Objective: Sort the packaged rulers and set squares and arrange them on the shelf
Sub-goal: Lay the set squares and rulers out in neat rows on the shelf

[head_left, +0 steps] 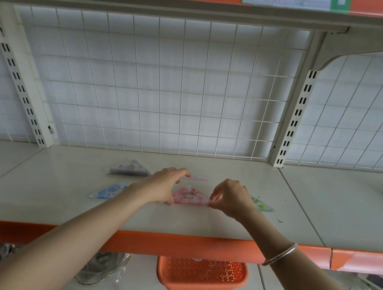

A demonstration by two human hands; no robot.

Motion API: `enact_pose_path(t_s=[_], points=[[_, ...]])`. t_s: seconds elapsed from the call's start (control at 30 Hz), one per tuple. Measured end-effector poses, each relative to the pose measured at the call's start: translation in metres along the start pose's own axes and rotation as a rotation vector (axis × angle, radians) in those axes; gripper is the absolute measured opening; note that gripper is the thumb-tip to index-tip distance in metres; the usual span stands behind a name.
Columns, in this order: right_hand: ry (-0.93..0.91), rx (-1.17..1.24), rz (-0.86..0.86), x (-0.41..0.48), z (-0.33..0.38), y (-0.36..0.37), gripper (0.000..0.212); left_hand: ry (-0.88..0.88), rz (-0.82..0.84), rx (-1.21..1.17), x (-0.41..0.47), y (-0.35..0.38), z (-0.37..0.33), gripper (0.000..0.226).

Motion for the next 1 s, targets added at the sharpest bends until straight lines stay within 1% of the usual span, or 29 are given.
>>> enact_pose_path(t_s=[0.07, 0.2, 0.37, 0.47, 0.6, 0.7, 0.83, 1.0], points=[[0.000, 0.001, 0.003, 0.000, 0.000, 0.000, 0.013, 0.001, -0.006, 0.000, 0.000, -0.001, 0.000, 0.082], [0.009, 0.034, -0.027, 0.000, -0.001, -0.007, 0.027, 0.017, -0.008, 0.009, -0.002, -0.005, 0.003, 0.079], [0.016, 0.066, -0.083, 0.009, 0.007, -0.018, 0.031, 0.002, -0.081, 0.029, -0.003, -0.022, 0.007, 0.060], [0.028, 0.090, -0.113, 0.014, 0.015, -0.025, 0.033, -0.005, -0.153, 0.108, -0.001, -0.038, 0.018, 0.048], [0.071, 0.100, -0.154, 0.018, 0.025, -0.035, 0.035, -0.022, -0.217, 0.154, -0.001, -0.057, 0.042, 0.042], [0.102, 0.099, -0.198, 0.021, 0.033, -0.039, 0.033, -0.026, -0.241, 0.146, -0.004, -0.066, 0.058, 0.039], [0.111, 0.088, -0.224, 0.021, 0.038, -0.042, 0.021, -0.009, -0.264, 0.156, -0.009, -0.075, 0.068, 0.036], [0.105, 0.031, -0.241, 0.017, 0.035, -0.048, 0.019, 0.005, -0.260, 0.183, -0.012, -0.082, 0.066, 0.035]])
Point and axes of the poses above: each hand's wrist, its own x-axis towards the middle knuckle, its own y-axis out of the palm, z = x × y, the point moved 6 cm from there along x, towards the middle knuckle, and after that the axes turned 7 degrees about x, right-handed, at the moved point
